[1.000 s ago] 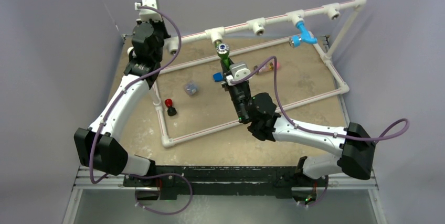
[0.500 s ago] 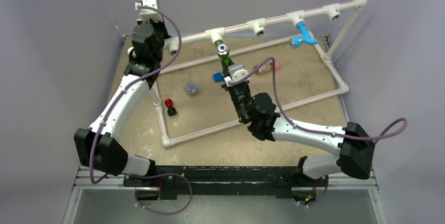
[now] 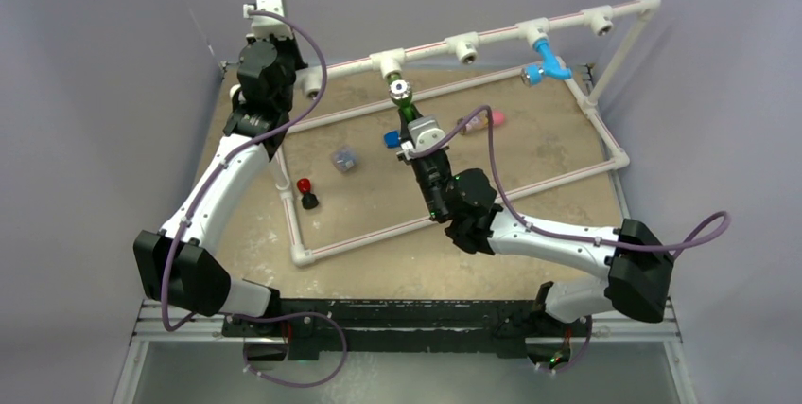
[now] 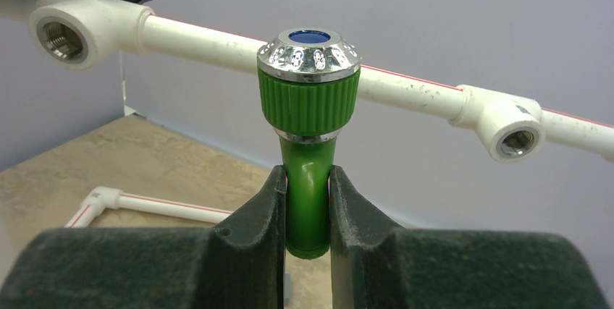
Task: Install the water faucets
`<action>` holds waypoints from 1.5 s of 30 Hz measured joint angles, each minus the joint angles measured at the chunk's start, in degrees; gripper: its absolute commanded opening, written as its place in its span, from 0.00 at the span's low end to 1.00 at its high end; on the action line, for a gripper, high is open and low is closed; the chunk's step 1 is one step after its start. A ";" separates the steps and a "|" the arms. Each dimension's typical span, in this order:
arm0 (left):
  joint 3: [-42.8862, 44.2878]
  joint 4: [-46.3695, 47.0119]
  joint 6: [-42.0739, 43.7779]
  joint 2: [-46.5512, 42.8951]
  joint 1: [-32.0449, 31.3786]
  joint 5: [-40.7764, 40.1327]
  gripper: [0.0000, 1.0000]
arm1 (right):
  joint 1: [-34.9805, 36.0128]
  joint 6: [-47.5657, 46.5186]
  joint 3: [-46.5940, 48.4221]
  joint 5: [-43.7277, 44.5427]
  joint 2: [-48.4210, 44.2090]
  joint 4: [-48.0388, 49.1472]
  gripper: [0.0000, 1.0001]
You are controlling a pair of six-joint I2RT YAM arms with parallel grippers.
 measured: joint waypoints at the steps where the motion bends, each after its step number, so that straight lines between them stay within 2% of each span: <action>1: 0.00 0.02 0.00 0.00 0.00 0.00 0.00 | 0.00 -0.81 0.11 -0.04 0.22 0.15 0.00; 7: 0.04 0.79 0.00 0.37 0.11 0.00 0.00 | 0.13 -8.46 1.40 -0.48 1.42 -0.48 0.00; 19: 0.44 0.92 -0.02 0.92 0.28 0.15 0.00 | 1.49 -26.32 7.23 -0.46 1.44 -14.14 0.00; 25: 0.55 0.63 -0.02 0.92 0.28 0.28 0.00 | 2.05 -33.46 7.37 -0.28 1.88 -14.88 0.00; 33: 0.55 0.61 -0.02 0.92 0.39 0.35 0.00 | 2.08 -28.85 8.04 -0.04 2.10 -15.37 0.00; 45: 0.55 0.74 -0.02 0.92 0.46 0.33 0.00 | 1.25 -10.16 7.76 2.05 2.10 -11.58 0.00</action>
